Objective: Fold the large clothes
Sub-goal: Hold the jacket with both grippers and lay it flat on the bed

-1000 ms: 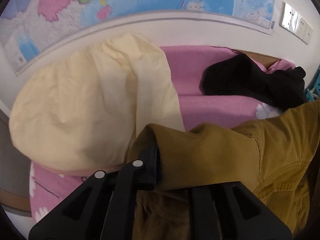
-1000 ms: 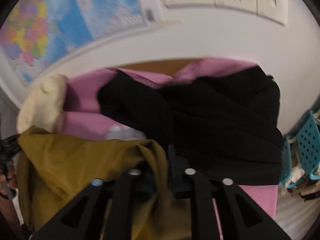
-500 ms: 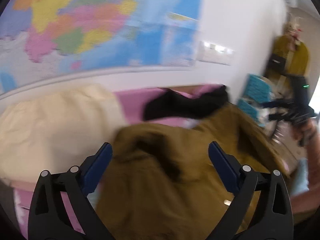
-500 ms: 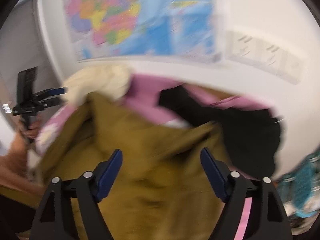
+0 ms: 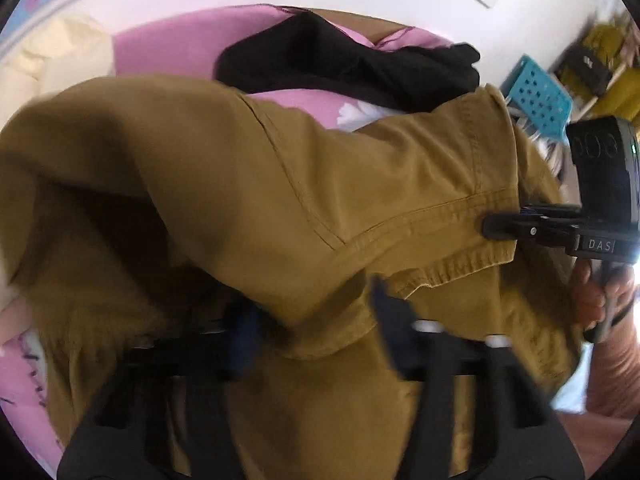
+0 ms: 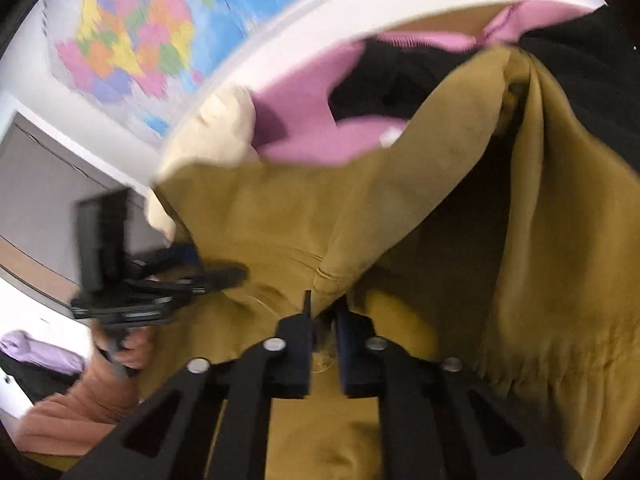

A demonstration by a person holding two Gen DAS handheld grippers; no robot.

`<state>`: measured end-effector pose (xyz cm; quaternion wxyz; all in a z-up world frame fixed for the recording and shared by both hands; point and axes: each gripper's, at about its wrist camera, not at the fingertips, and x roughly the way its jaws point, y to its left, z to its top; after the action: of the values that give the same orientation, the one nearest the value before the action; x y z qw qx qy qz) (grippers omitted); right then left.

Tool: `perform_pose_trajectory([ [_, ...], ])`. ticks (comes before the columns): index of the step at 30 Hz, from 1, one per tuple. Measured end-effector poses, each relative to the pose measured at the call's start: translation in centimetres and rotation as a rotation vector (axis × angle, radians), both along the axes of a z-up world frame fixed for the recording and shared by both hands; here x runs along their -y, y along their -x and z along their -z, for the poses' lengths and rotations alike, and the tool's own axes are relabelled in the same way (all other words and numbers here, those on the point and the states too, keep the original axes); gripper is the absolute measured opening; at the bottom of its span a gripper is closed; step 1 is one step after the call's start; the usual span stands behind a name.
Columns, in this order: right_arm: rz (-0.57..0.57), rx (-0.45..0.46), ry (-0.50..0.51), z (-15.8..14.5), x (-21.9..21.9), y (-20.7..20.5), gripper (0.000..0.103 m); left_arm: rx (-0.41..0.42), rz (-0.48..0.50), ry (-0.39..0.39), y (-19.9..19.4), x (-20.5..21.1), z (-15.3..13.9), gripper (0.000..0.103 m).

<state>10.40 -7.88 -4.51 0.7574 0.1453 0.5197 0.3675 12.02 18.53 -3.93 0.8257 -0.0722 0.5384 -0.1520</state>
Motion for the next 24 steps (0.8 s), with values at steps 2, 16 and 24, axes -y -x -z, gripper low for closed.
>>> perform_pose_trajectory([
  [2,0.014,0.018,-0.074,-1.7,0.7,-1.2,0.004,0.003,-0.007,0.064,-1.2,-0.7,-0.9,0.018],
  [16,0.217,-0.003,-0.075,-3.7,0.0,-15.4,0.004,0.023,-0.290,0.278,-12.8,-6.8,-5.0,0.093],
  [24,0.290,-0.051,-0.131,-2.7,1.8,-16.7,0.063,0.011,-0.184,0.131,-12.0,-5.9,-4.6,0.093],
])
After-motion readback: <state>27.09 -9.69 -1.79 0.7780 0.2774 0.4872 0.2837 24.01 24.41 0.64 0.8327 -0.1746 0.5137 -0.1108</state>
